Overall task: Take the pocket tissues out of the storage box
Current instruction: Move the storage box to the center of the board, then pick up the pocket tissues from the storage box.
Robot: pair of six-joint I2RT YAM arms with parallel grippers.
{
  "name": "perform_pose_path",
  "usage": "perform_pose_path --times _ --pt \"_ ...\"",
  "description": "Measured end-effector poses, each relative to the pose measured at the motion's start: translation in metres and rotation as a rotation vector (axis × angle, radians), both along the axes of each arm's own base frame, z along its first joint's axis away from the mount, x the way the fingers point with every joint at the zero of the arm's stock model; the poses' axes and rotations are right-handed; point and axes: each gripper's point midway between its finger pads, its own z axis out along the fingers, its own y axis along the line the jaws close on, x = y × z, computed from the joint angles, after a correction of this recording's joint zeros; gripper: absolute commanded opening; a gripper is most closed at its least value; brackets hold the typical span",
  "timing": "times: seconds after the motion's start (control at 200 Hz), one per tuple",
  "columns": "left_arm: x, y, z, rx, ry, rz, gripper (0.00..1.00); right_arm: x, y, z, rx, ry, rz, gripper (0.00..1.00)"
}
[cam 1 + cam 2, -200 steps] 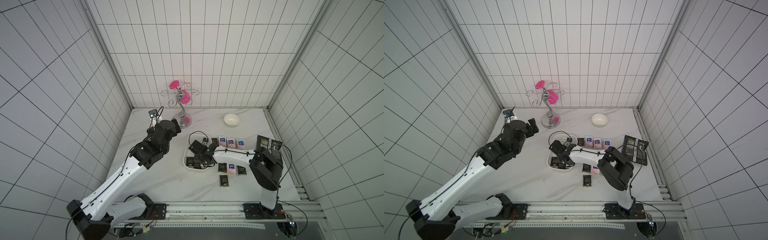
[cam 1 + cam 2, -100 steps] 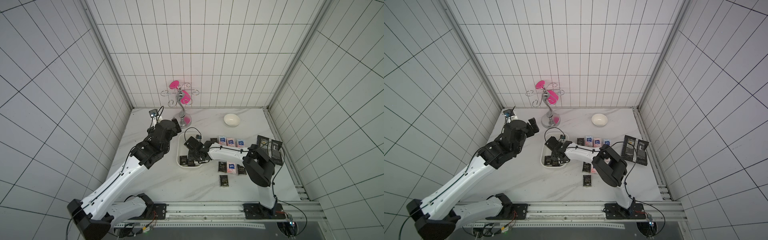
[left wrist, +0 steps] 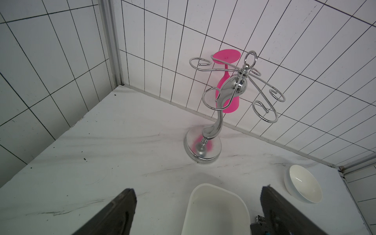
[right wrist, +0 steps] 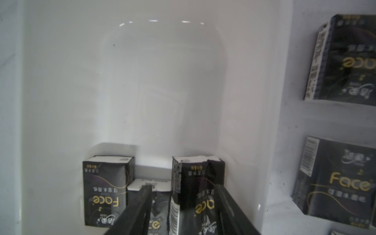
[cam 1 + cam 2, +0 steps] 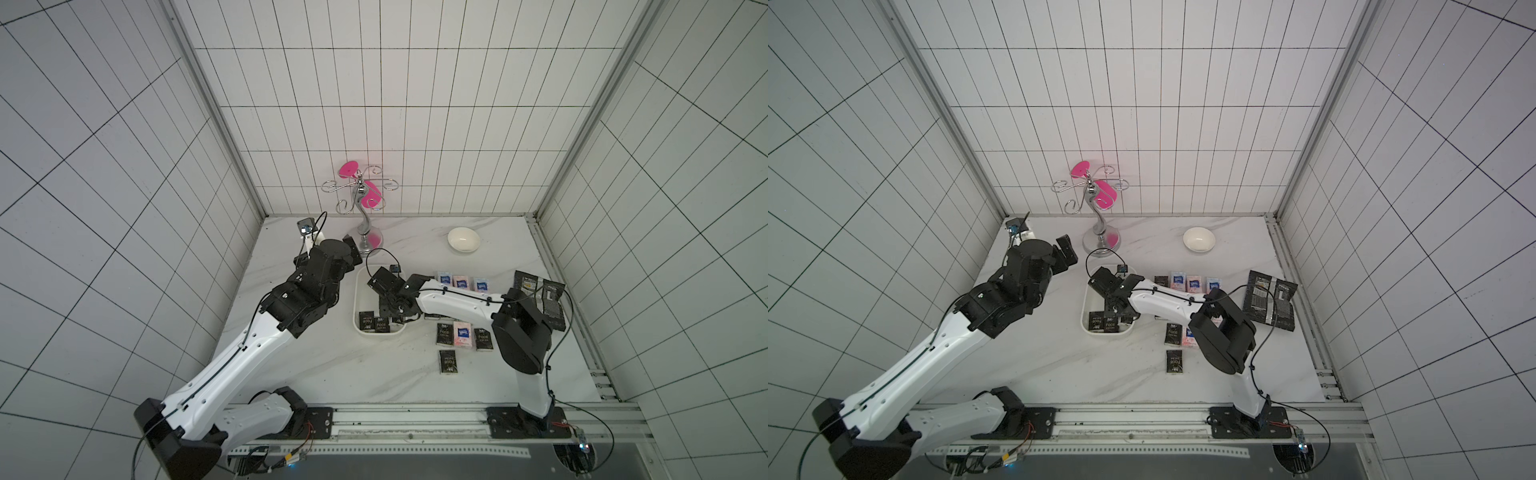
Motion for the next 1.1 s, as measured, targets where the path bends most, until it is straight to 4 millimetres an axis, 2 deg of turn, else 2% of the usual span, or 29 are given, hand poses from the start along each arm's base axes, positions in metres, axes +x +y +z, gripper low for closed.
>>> perform_pose_path --times 0.195,0.37,0.675,1.01,1.1 --pt "0.002 -0.003 -0.004 0.006 0.012 -0.003 0.98 -0.013 -0.002 -0.006 -0.039 0.022 0.022 0.53" --pt "0.002 -0.002 -0.004 0.008 0.013 -0.004 0.98 -0.016 0.003 -0.026 -0.075 0.056 0.032 0.52" --pt "0.002 -0.001 -0.001 0.012 0.008 0.000 0.98 -0.014 0.002 -0.029 -0.089 0.073 0.047 0.22" --pt "0.002 0.002 0.001 0.019 0.007 0.013 0.99 -0.009 0.009 -0.022 -0.056 0.063 0.090 0.06" --pt "0.003 0.002 0.000 0.022 0.009 0.015 0.99 -0.008 0.010 -0.017 -0.044 0.058 0.106 0.05"
